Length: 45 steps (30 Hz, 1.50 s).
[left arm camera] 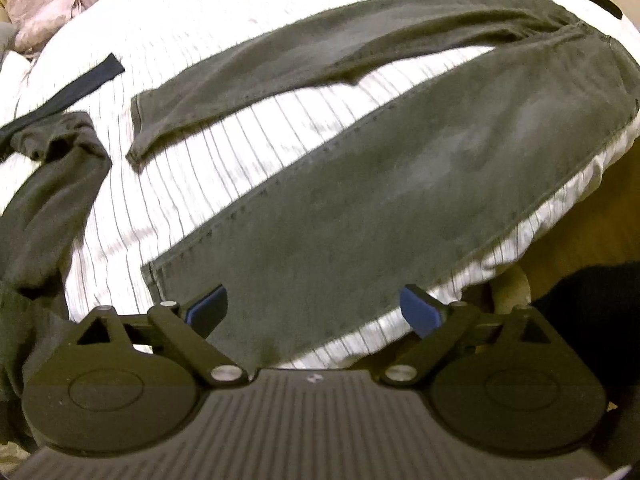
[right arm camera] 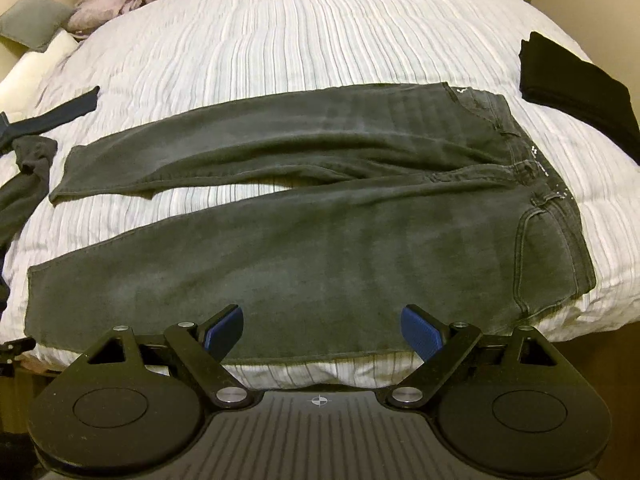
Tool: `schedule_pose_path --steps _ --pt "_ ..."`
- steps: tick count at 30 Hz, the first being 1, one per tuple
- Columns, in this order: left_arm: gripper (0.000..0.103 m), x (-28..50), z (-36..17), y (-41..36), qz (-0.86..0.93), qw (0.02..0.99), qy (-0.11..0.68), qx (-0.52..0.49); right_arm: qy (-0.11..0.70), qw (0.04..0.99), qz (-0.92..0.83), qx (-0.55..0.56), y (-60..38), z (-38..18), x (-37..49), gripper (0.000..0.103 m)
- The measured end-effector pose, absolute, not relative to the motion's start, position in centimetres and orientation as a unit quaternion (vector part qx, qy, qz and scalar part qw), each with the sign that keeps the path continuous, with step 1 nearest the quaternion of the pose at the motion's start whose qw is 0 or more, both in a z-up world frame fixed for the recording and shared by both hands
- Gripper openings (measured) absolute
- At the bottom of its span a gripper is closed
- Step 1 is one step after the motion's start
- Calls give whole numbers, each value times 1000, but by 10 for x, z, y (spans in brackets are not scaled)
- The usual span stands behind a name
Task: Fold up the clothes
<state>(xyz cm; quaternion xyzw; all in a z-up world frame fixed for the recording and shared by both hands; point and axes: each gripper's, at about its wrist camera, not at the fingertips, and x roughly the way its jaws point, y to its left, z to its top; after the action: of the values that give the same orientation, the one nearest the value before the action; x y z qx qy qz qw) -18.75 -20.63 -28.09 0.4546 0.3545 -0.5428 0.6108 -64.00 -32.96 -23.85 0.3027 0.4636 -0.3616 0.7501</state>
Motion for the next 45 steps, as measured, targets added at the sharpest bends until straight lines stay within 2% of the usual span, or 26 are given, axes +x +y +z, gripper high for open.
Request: schedule_pose_path --steps 29,45 --pt "92 -252 -261 -255 -539 614 350 458 521 730 -352 268 -359 -243 -678 89" --pt "92 -214 -240 -219 -512 637 367 444 554 731 -335 216 -320 -218 -665 89"
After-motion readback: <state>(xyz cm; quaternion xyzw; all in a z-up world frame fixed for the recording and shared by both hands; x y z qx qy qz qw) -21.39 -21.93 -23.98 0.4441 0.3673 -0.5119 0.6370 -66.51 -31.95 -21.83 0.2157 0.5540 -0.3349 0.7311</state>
